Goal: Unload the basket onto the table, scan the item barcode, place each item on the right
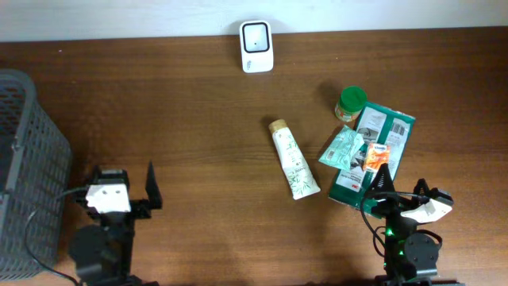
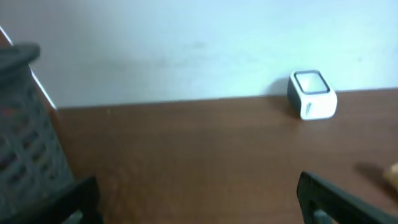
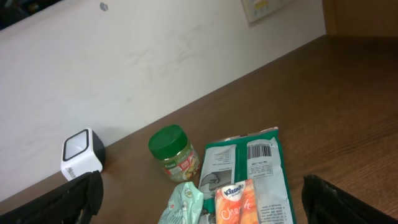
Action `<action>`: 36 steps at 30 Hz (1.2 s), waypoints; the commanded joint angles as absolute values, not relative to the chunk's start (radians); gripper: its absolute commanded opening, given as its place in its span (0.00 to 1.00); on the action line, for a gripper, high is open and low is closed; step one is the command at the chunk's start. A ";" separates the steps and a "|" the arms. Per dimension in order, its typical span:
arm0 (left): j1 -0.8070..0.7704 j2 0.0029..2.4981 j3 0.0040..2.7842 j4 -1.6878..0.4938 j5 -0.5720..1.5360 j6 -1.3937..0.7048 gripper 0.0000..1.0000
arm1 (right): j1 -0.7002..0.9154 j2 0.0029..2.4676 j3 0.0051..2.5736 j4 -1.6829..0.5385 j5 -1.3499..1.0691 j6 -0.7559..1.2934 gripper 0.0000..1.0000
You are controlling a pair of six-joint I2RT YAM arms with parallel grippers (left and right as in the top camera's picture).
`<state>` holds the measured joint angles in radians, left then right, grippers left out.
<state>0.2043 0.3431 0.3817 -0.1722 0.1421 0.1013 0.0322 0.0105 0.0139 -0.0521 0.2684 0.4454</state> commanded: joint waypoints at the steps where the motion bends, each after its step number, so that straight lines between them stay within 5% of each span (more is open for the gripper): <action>1: 0.205 0.233 0.178 0.031 0.134 0.153 0.99 | 0.027 0.003 0.006 -0.056 0.270 0.442 0.98; 4: 0.205 0.146 0.052 0.104 0.134 0.212 0.99 | 0.027 0.003 0.006 -0.056 0.270 0.442 0.98; 9: 0.150 0.009 0.009 -0.080 0.097 0.383 0.99 | 0.027 0.003 0.006 -0.056 0.270 0.442 0.98; 36: 0.149 0.005 0.009 -0.076 0.079 0.384 0.99 | 0.027 0.004 0.006 -0.056 0.270 0.442 0.98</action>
<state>0.1532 0.0154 0.0147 -0.0723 0.0925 0.3679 0.0322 0.0101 0.0139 -0.0521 0.2687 0.4450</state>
